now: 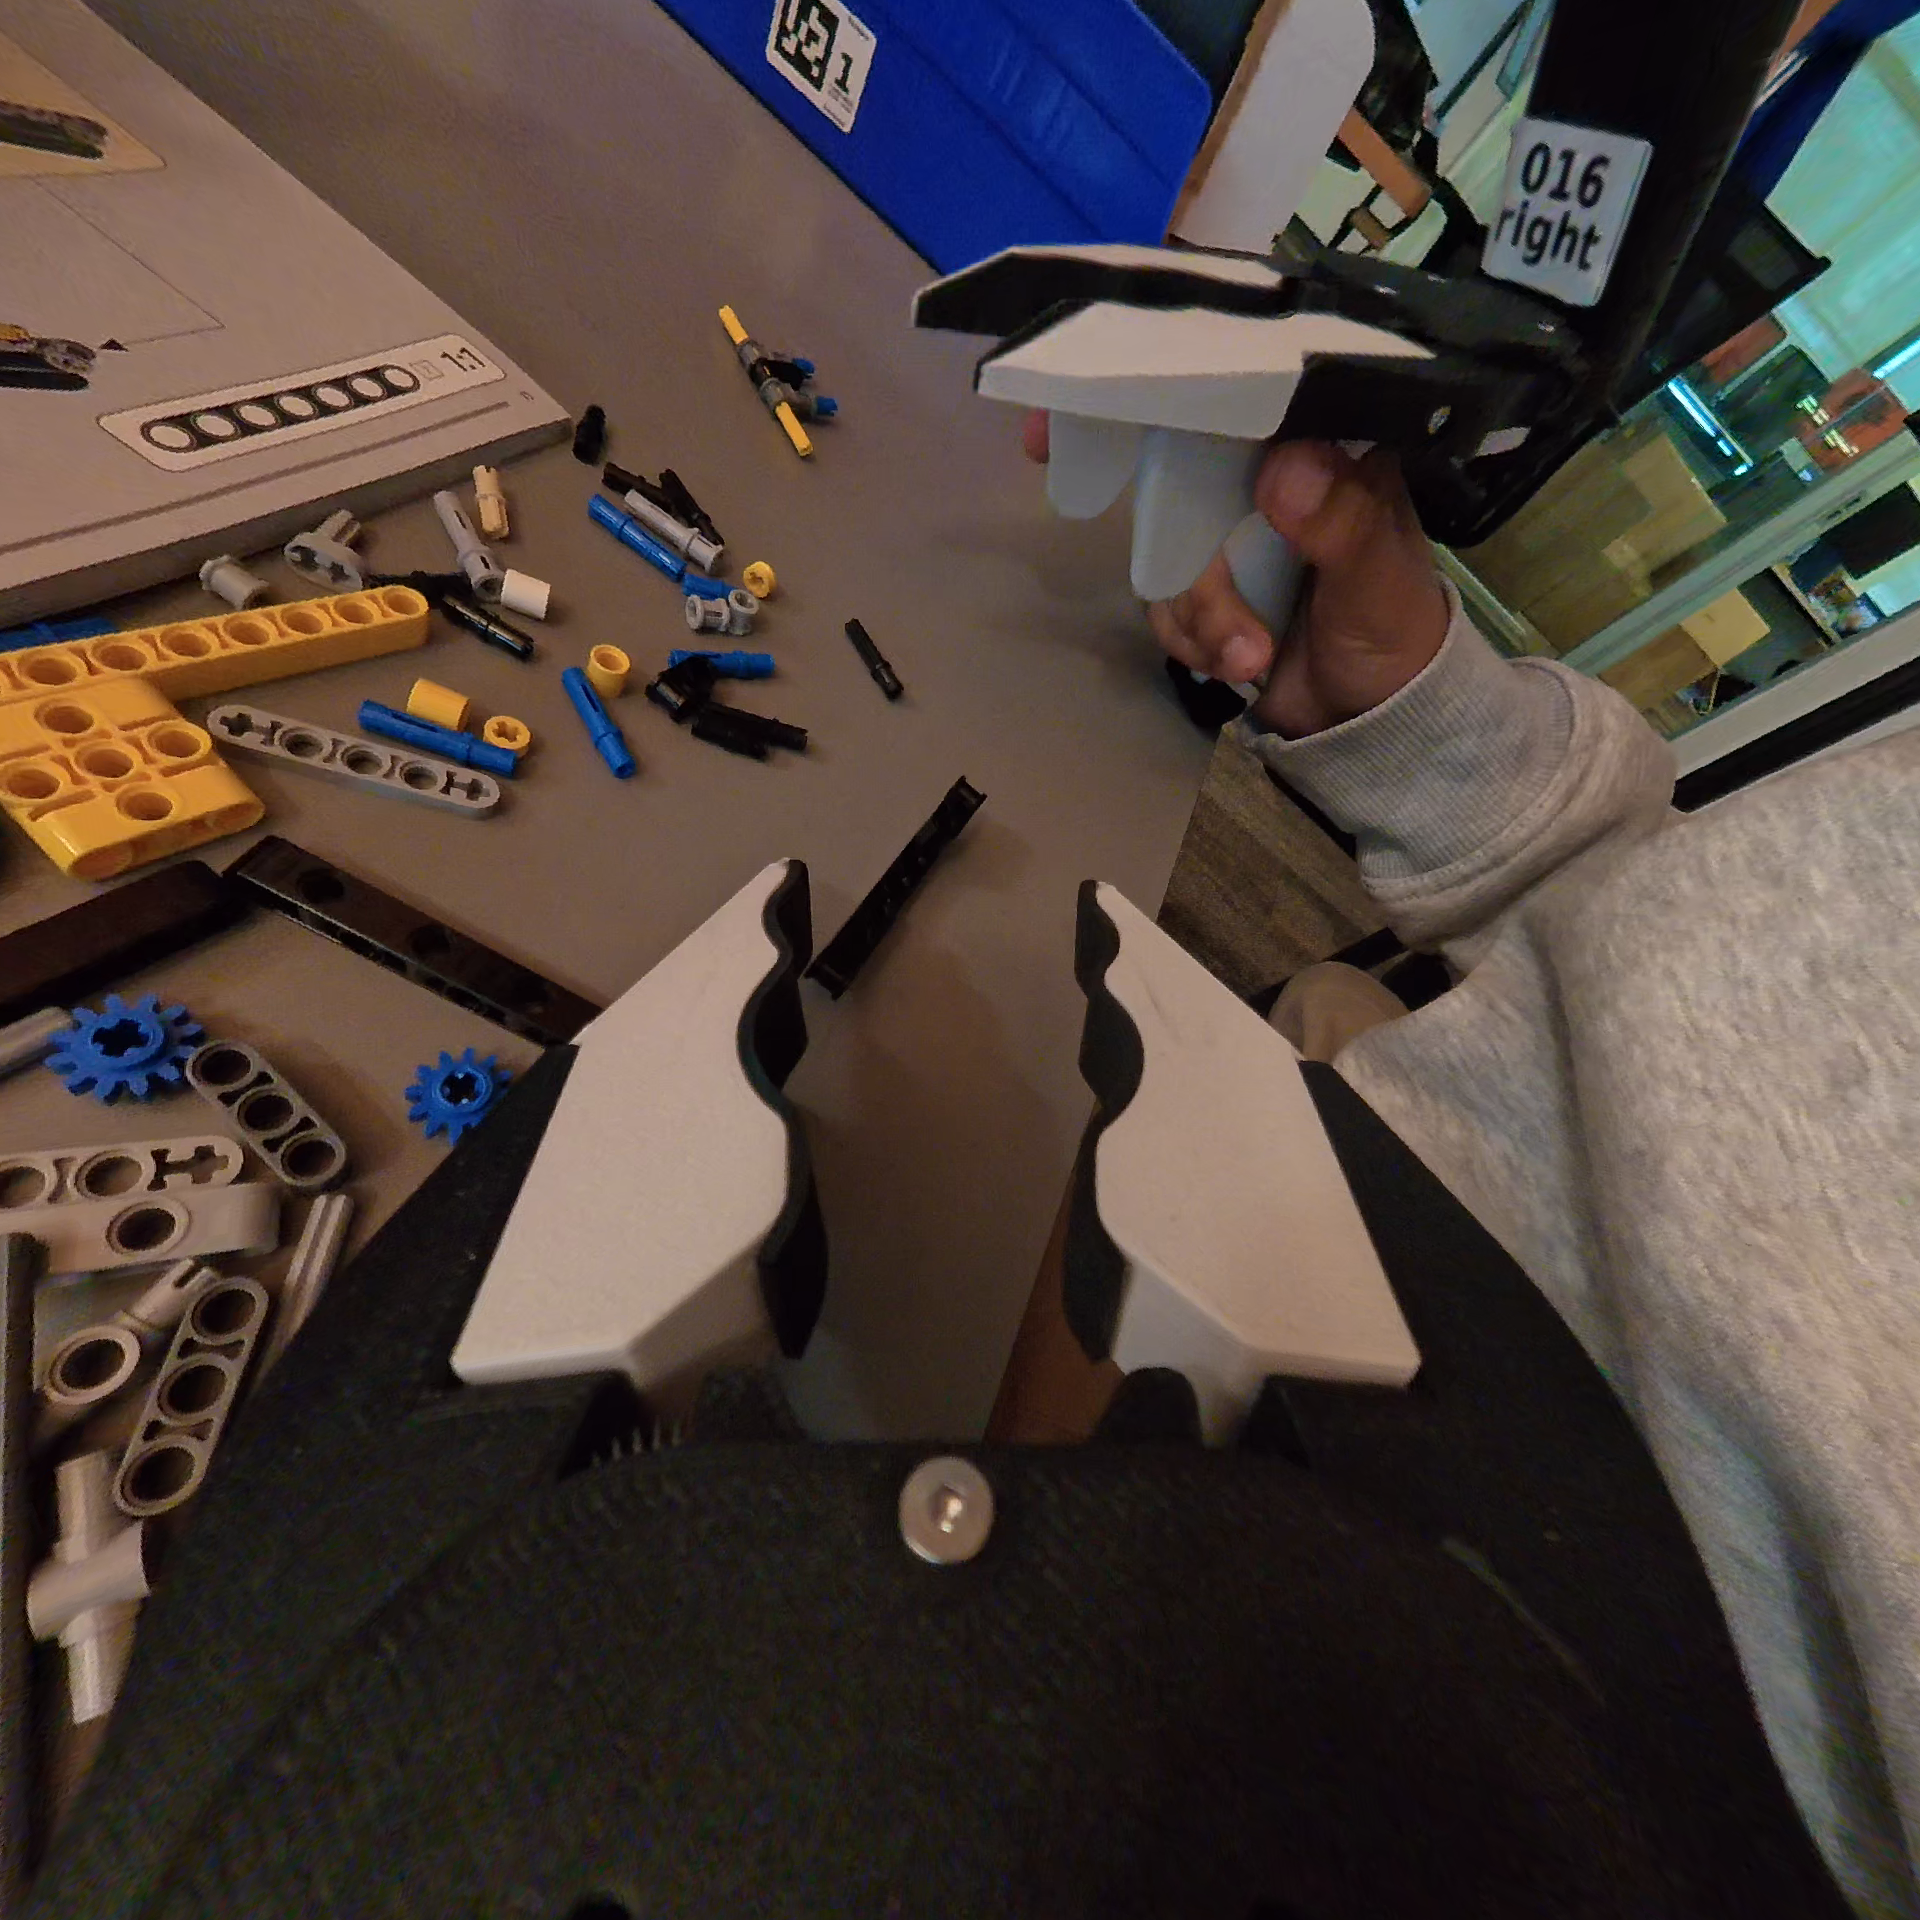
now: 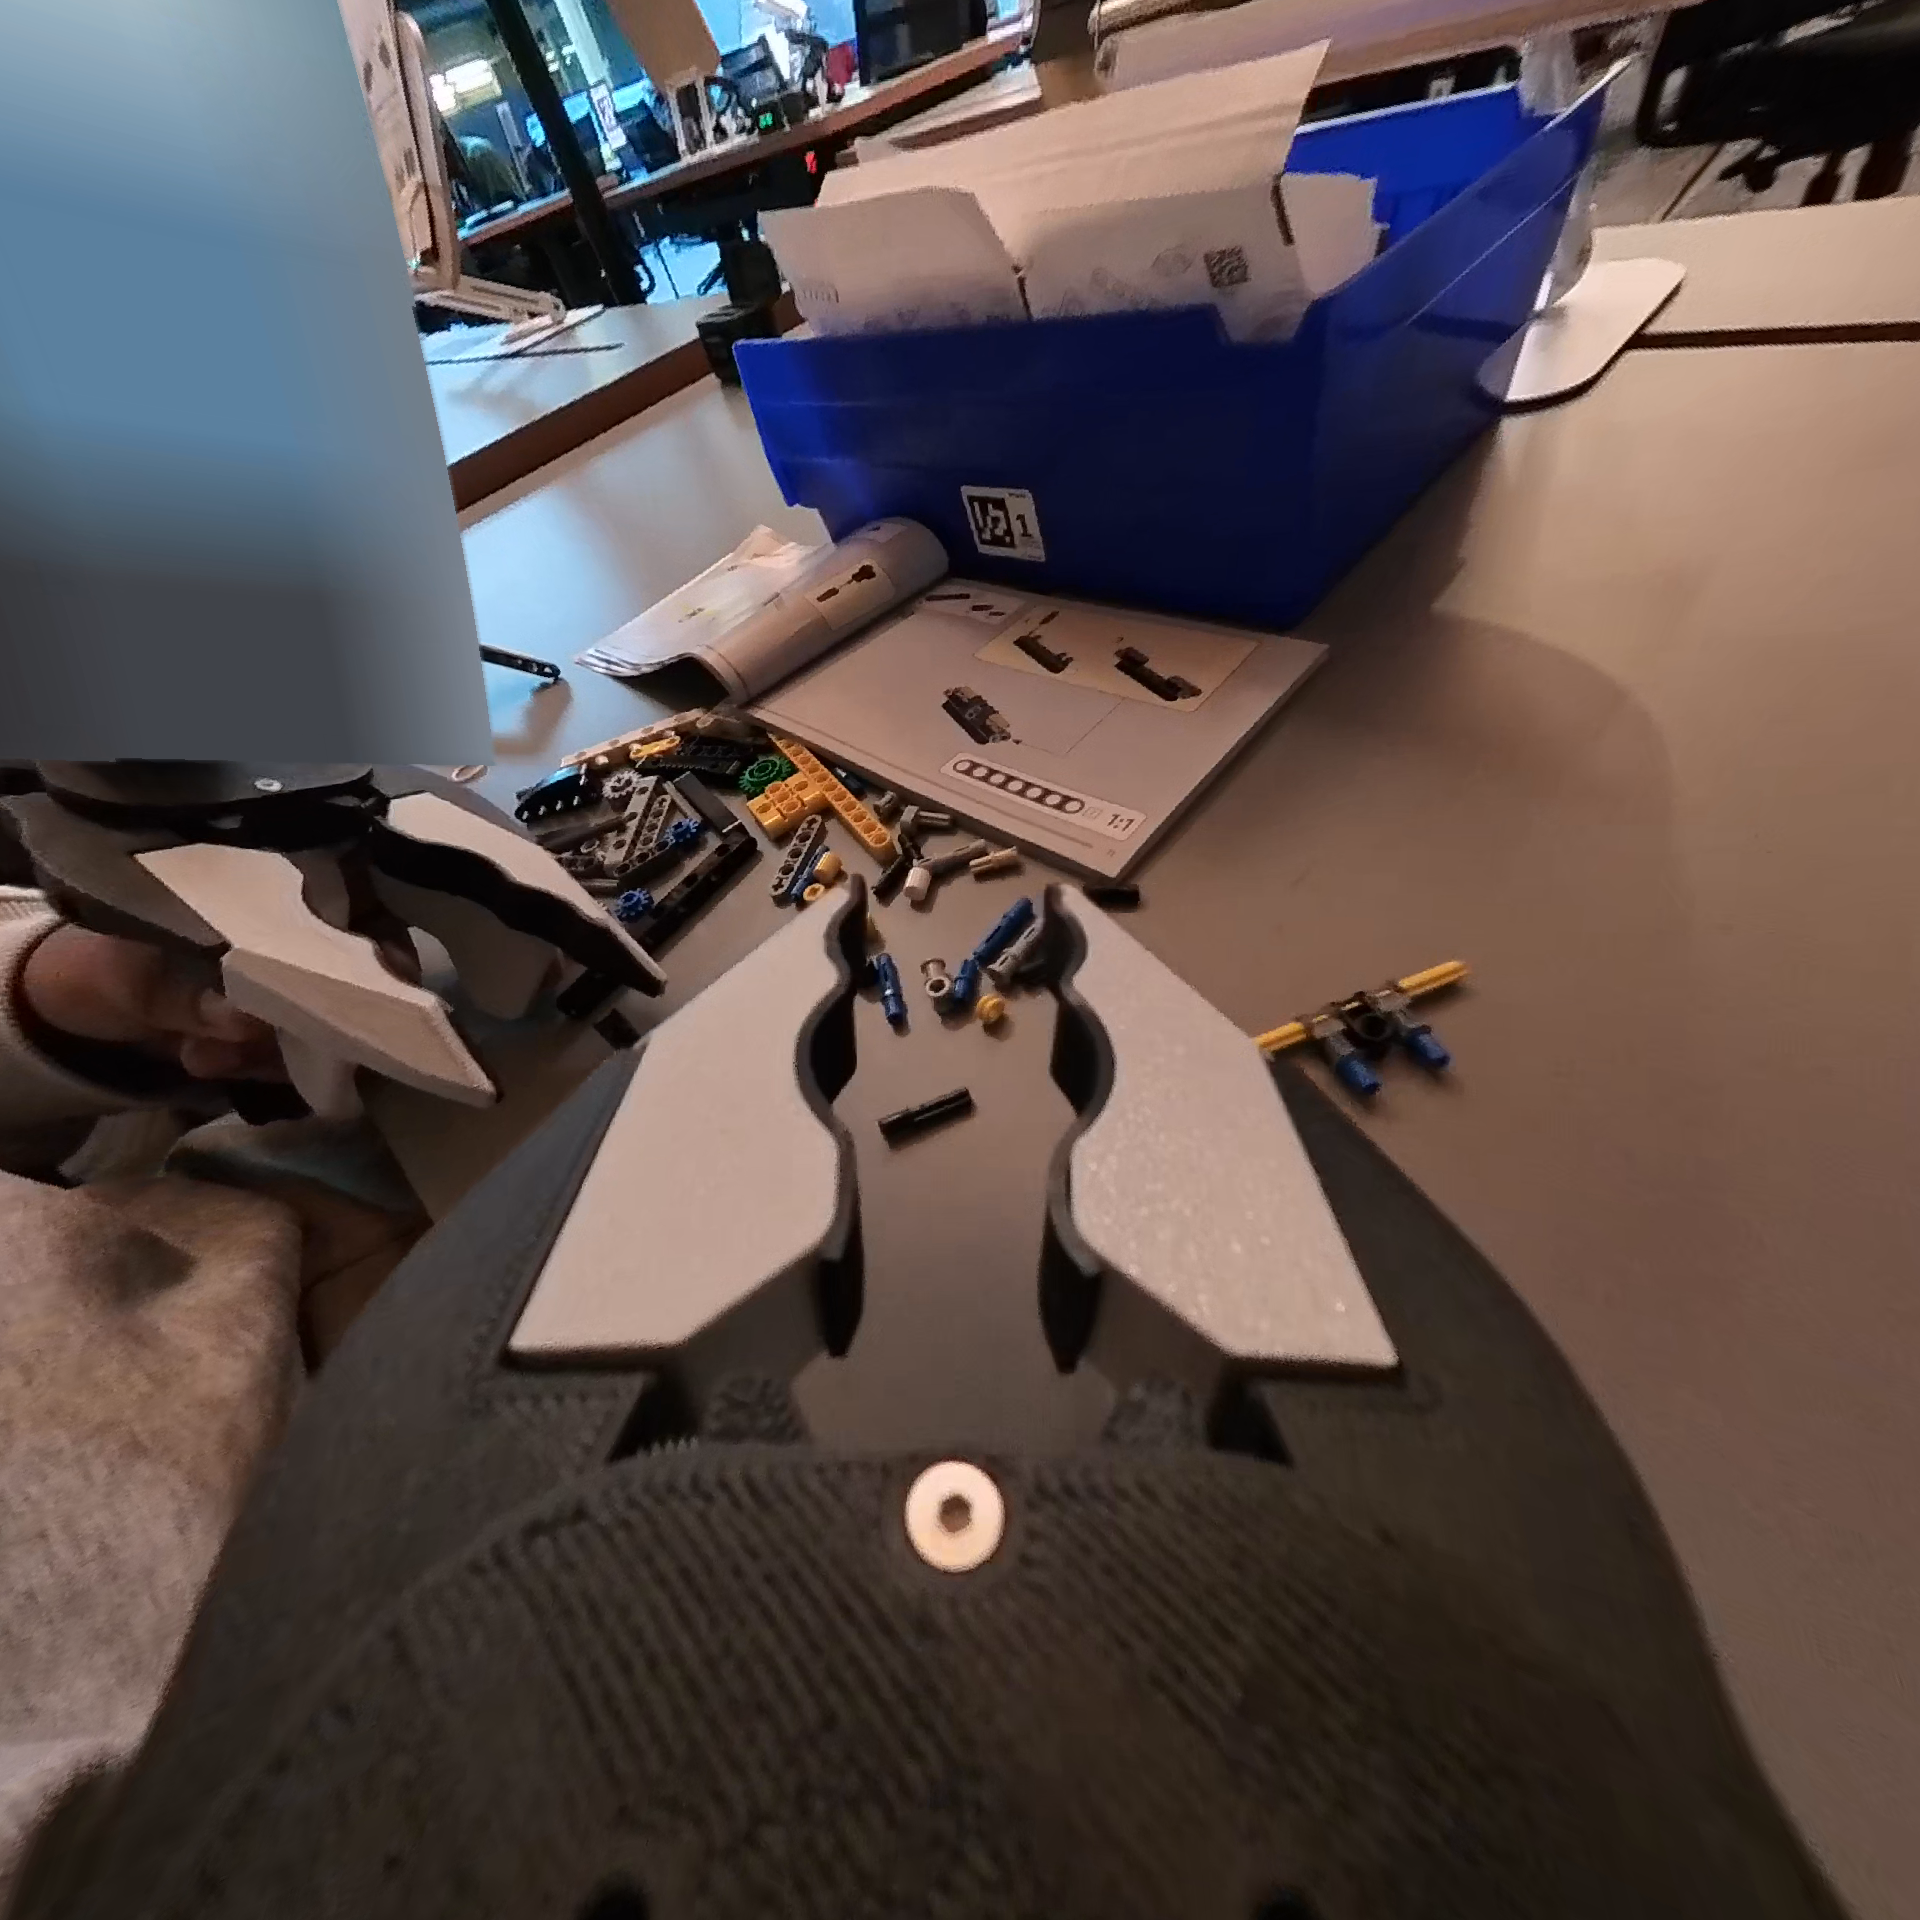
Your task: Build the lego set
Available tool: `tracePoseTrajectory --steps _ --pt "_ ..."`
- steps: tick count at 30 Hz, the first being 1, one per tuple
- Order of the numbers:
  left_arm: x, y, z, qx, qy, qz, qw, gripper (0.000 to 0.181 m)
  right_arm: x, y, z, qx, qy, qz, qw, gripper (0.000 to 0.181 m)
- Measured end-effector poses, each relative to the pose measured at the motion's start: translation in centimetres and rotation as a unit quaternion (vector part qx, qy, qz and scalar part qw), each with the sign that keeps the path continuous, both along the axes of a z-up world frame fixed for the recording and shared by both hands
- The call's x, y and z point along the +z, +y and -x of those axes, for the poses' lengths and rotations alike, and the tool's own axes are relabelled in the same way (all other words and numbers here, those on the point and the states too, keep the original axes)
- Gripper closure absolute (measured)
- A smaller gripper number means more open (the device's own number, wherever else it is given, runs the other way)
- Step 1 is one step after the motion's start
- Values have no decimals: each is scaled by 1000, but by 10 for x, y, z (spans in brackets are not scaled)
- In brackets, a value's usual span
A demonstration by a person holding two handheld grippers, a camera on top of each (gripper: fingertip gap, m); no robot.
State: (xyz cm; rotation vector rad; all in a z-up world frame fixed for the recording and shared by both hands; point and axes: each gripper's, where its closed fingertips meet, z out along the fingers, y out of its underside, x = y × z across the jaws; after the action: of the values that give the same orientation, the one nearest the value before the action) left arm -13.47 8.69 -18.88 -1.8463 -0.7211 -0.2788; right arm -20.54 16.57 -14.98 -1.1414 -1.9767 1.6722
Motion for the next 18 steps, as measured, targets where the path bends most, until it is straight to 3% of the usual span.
tracePoseTrajectory --steps 8,18 --pt "0 0 0 0 -1 0 1000 131 16 29 7 -66 49 19 996 153" --pt "0 0 0 -1 -1 0 1000 131 14 31 9 -70 40 24 996 152"
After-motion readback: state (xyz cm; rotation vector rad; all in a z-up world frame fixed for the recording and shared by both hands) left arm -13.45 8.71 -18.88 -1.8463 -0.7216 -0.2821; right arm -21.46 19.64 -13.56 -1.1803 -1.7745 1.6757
